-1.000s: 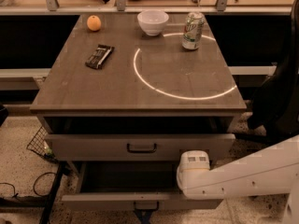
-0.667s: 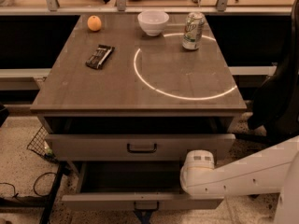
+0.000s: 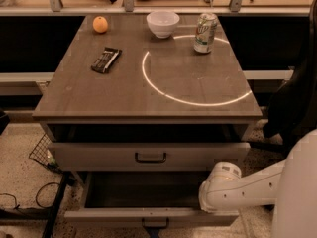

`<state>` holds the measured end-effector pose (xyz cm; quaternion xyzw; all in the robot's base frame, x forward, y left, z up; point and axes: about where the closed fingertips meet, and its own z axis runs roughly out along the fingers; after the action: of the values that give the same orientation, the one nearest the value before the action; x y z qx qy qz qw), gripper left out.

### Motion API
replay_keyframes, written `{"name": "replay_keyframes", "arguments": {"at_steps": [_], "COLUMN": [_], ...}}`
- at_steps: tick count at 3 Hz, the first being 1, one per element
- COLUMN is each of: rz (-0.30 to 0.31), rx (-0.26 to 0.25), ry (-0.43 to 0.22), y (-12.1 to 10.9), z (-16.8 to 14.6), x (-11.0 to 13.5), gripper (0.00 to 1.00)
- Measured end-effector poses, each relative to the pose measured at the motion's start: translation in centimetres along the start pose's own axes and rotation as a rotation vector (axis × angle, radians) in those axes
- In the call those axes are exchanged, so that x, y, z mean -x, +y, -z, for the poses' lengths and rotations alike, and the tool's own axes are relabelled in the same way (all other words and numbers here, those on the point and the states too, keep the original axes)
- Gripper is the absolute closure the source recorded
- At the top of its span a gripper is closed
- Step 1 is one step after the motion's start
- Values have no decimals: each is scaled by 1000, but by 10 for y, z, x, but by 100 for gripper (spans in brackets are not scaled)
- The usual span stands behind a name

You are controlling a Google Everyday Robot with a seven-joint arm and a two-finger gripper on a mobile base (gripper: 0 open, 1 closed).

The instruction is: Open middle drawer

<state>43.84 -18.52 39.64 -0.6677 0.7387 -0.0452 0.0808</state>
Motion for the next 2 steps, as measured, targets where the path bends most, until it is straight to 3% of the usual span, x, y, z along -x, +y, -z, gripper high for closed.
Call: {"name": "replay_keyframes", "arguments": {"at_steps": [1, 2], "rz": [-35, -27], "rx": [69, 130], "ry": [-13, -2], "y": [23, 47], "z": [-7, 3], "x": [-9, -6], "gripper": [100, 100]}}
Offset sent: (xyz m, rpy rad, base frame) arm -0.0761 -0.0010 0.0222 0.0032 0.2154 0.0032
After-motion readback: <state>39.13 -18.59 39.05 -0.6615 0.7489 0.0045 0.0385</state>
